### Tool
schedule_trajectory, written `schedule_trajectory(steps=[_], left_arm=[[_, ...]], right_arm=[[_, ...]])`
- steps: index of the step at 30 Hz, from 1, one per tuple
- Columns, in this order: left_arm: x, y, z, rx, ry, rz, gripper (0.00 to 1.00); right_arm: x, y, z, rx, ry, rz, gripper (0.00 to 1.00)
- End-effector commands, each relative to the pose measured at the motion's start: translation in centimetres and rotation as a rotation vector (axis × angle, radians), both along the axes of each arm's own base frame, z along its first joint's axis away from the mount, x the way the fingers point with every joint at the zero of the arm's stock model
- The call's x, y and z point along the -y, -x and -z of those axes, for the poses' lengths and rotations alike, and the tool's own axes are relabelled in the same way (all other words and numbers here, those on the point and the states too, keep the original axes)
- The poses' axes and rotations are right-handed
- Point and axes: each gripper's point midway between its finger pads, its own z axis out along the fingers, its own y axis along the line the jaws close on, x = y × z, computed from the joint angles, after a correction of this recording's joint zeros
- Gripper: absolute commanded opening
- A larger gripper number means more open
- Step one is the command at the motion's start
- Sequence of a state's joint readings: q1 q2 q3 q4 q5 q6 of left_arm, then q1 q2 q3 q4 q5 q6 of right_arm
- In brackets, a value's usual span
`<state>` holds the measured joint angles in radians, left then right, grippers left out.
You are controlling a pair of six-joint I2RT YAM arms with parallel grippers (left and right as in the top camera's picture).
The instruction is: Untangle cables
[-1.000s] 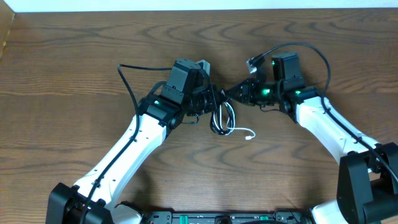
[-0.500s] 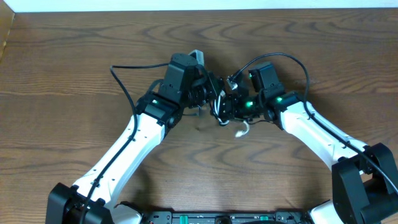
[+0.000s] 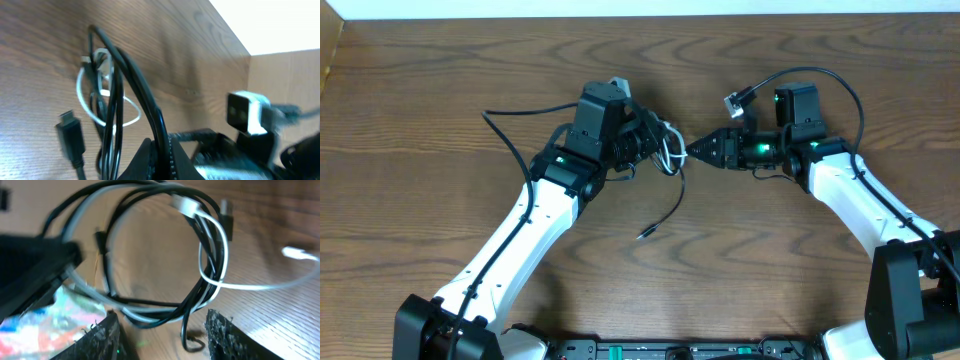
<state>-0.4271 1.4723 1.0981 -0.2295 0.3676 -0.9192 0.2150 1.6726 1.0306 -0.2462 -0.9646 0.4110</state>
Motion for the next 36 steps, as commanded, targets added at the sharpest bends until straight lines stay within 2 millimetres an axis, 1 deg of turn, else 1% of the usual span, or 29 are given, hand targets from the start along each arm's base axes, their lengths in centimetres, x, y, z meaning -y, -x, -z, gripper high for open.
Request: schedule_trajectory(steps=[1,3,7,8,9,11,13,17,19,20,22,24,27,30,36], left_arm=[[-1.0,-0.6,-0.1,-0.023,0.013,-0.092,0.08],[-1.2,-0.7,-0.1,-0.038,0.023,-0.123,0.07],[-1.8,-1.0,0.1,-0.072,0.044,-0.203,0.07],[-2.0,-1.1,0.2,-0.08,0.05,-0.225,0.08],[-2.3,-1.2,0.3,-0.119,0.082,-0.287,0.07],[-2.4,-1.2,0.4,-0.17,0.13,-0.345,0.07],[-2.5,-1.0,0.6,-0.242,0.193,-0.423,0.07],[-3.0,-0.2,1.7,-0.369,0.251,-0.543,0.08],[-3.3,0.1,2.1,-0.41,0.263,-0.594,0.07],[-3.4,0.3,2.4,-0.453,0.291,-0.639,0.07],[-3.3,0.4,2.3,-0.509,0.352,-0.695,0.07],[-2.8,0.6,2.3,-0.579,0.421,-0.739,0.08],[-2.3,0.9,2.2,-0.67,0.506,-0.8,0.07],[-2.3,1.0,2.2,-0.69,0.527,-0.822,0.08],[-2.3,1.0,2.2,-0.691,0.526,-0.821,0.08]], right_arm=[[-0.8,1.3,-1.9,0.135,-0.055,-0.134,0.52],[-1.0,1.6,-1.7,0.147,-0.045,-0.15,0.52],[-2.0,2.3,-1.7,0.173,-0.044,-0.19,0.51],[-2.3,2.5,-1.8,0.192,-0.044,-0.208,0.52],[-3.2,3.1,-1.9,0.267,-0.039,-0.264,0.53],[-3.7,3.3,-1.9,0.331,-0.029,-0.302,0.53],[-4.0,3.2,-1.4,0.358,0.015,-0.299,0.52],[-4.0,2.4,-1.0,0.401,0.111,-0.256,0.52],[-3.8,2.2,-1.5,0.458,0.155,-0.252,0.53],[-3.5,2.1,-2.2,0.52,0.206,-0.245,0.54],[-2.9,1.9,-2.7,0.583,0.289,-0.227,0.54],[-2.6,1.9,-2.7,0.62,0.367,-0.213,0.54],[-3.1,2.7,-2.5,0.653,0.417,-0.249,0.54],[-3.9,3.6,-1.7,0.674,0.472,-0.29,0.54],[-4.0,3.3,-0.6,0.745,0.658,-0.282,0.52]])
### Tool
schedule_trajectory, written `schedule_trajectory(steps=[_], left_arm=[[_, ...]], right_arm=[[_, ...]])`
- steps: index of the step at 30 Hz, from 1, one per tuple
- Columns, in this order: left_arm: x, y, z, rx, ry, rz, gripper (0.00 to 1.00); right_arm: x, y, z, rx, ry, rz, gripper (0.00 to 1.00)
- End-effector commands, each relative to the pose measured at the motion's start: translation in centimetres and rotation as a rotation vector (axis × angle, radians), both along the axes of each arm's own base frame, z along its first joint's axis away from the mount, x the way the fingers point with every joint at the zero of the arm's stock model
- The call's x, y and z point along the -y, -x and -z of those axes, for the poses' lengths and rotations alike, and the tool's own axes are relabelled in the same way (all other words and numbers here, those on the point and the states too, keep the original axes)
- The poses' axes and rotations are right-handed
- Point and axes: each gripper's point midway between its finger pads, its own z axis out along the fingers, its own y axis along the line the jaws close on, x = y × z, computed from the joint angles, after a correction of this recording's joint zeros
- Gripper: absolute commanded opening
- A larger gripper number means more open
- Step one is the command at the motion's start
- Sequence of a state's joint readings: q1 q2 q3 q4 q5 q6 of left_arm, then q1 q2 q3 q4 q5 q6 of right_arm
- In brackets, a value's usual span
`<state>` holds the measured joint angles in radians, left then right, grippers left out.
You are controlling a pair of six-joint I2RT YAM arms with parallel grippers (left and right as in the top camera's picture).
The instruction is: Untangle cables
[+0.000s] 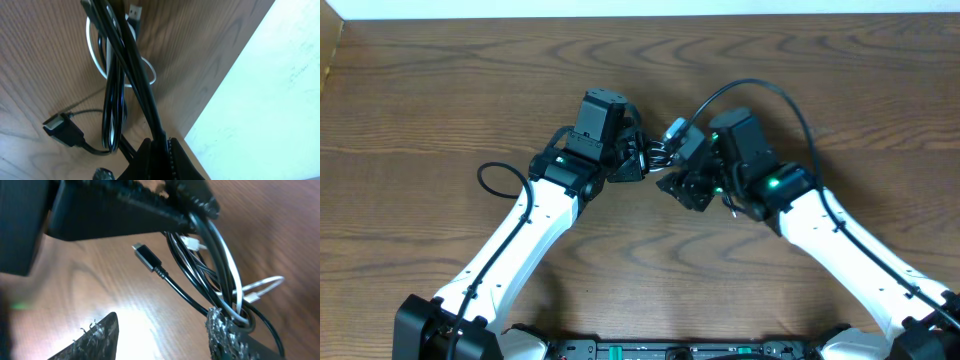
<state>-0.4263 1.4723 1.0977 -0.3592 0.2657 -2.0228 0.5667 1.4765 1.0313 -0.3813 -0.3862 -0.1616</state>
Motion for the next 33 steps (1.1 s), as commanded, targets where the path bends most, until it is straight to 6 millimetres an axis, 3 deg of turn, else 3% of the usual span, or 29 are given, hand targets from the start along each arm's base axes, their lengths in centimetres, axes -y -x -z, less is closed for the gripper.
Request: schedule_trajectory(steps=[1,7,13,20,27,33], left_arm=[[0.0,0.1,-0.4,-0.018,0.039,-0.029,0.08],[0.0,0.1,-0.4,-0.017,0.039,-0.029,0.08],[0.0,0.1,-0.4,-0.018,0.039,-0.029,0.07],[0.3,0.3,-0.5,-0.025,0.054,-0.013,0.07],[0.3,0.3,-0.5,-0.025,0.054,-0.013,0.07],[0.3,0.3,-0.5,-0.013,0.04,0.004,0.07]], right_arm=[[0.8,-1.3,0.5,0.119,0.136,0.039,0.52],[0.4,-1.7,2.0,0.17,0.228,0.032,0.52],[-1.3,-2.0,3.0,0.186,0.215,0.008,0.52],[-2.1,-4.1,4.5,0.19,0.192,0.091,0.48],[-2.0,-5.4,4.0,0.2,0.159,0.185,0.31],[0.0,-6.7,3.5,0.134,0.109,0.355,0.04]])
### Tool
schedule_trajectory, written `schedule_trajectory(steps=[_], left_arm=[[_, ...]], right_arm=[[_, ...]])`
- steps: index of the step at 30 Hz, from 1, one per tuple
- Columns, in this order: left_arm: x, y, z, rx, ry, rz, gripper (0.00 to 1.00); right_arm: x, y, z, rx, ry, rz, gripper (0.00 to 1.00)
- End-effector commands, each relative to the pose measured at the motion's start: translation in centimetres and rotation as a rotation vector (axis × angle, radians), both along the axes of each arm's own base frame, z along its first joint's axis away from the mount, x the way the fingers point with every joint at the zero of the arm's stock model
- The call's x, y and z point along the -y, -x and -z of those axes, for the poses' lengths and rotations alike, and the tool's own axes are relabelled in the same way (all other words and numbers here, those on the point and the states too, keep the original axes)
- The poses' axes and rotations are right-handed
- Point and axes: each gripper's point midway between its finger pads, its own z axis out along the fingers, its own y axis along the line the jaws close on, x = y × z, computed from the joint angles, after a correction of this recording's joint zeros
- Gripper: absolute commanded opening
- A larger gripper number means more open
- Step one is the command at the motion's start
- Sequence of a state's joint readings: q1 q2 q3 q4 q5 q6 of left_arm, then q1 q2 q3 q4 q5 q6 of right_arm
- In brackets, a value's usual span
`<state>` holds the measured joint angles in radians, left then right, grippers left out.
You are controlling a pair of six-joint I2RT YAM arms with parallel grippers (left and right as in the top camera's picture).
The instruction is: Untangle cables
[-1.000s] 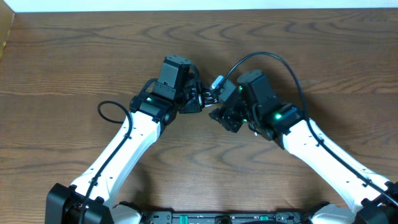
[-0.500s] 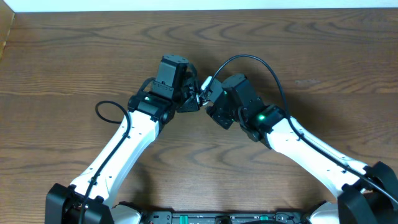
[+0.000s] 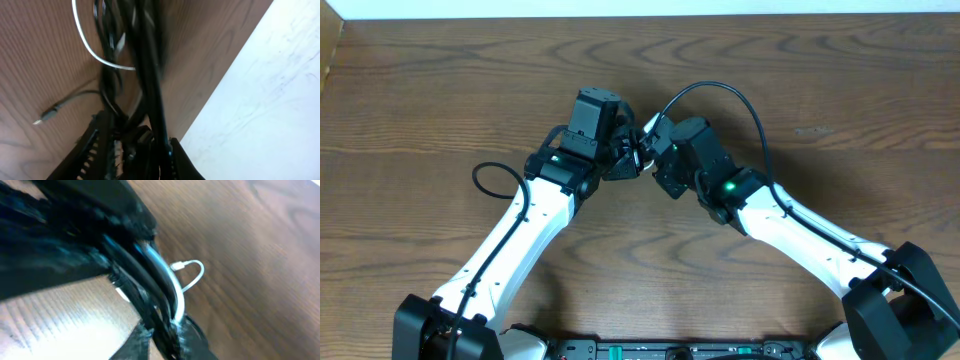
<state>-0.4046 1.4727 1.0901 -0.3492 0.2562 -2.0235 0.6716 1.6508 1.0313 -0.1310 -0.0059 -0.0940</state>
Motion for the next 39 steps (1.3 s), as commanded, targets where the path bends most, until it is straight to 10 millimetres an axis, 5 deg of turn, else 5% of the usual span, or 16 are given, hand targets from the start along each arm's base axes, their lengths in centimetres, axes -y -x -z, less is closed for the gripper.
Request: schedule_trajectory(steps=[1,10,21,25,28,34,39], left_arm=[[1.2,0.8,-0.6,-0.007,0.032,0.049,0.07],[-1.1,1.7,1.3,0.008,-0.185,0.133,0.07],[-1.2,1.7,1.4,0.285,-0.528,0.632,0.07],[-1.1,1.5,1.2,0.297,-0.527,0.629,0.07],[0.1,1.0,0.2,0.362,-0.48,0.645,0.07],[5.9,0.8,-5.6,0.881,-0.411,1.0,0.07],[6.3,2.2,-5.0,0.924,-0.416,1.12,0.07]], right_arm=[[1.8,-1.4,-0.6,-0.04,-0.065,0.146,0.01],[4.1,0.5,-5.8,-0.164,-0.293,0.027,0.01],[6.5,1.6,-5.5,-0.322,-0.394,0.007,0.01],[6.5,1.7,-5.1,-0.341,-0.393,0.015,0.2],[6.4,1.7,-4.6,-0.36,-0.392,0.015,0.35],[6.0,1.3,-3.0,-0.406,-0.399,0.023,0.4],[5.6,1.0,-3.6,-0.384,-0.424,0.004,0.42]])
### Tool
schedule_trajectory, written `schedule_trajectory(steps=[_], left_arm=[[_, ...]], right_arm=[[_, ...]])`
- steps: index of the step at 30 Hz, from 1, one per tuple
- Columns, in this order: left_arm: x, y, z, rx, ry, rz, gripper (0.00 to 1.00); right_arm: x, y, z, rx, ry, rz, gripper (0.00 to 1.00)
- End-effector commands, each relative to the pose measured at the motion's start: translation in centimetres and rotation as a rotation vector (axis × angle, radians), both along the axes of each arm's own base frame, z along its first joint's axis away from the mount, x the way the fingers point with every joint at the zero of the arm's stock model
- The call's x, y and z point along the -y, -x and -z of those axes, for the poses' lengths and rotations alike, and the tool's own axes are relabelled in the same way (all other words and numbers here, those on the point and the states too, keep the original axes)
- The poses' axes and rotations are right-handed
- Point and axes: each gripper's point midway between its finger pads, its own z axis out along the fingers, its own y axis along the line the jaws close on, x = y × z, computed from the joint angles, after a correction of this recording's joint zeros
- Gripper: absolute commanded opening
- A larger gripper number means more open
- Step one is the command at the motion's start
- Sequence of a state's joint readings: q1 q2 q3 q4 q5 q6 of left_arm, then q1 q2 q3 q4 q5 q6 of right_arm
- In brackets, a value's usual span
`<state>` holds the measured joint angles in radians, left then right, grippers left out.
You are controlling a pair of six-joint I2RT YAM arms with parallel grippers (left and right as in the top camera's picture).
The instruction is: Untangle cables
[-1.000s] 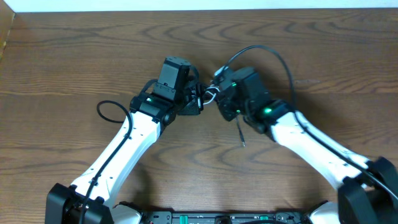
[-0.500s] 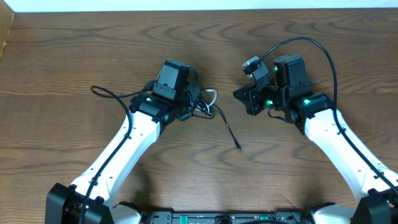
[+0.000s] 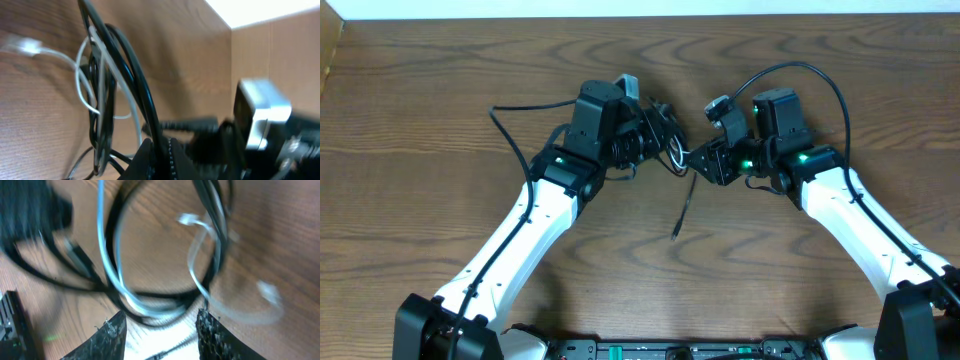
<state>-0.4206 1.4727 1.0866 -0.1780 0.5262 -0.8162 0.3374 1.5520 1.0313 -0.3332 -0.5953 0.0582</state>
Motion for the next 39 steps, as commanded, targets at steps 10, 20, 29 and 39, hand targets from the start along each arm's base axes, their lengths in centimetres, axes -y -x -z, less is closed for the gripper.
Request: schedule_trajectory(steps=[10,20,29,39], left_arm=[[-1.0,0.1,-0.2,-0.013,-0.002,0.006,0.08],[-2.2,-0.9,0.0,-0.183,0.096,-0.197,0.08],[-2.2,-0.9,0.0,-0.301,0.179,-0.29,0.07],[-2.2,-0.9,0.0,-0.319,0.192,-0.305,0.07]], right_arm=[[-2.1,1.2,-2.4,0.016,-0.142,-0.129,0.49],[-2.4,1.7,-2.0,0.017,-0.128,-0.157,0.65],[-4.7,1.9,0.6,0.005,-0.115,-0.221,0.63],[-6.6,1.5,0.8,0.026,-0.133,-0.222,0.57]])
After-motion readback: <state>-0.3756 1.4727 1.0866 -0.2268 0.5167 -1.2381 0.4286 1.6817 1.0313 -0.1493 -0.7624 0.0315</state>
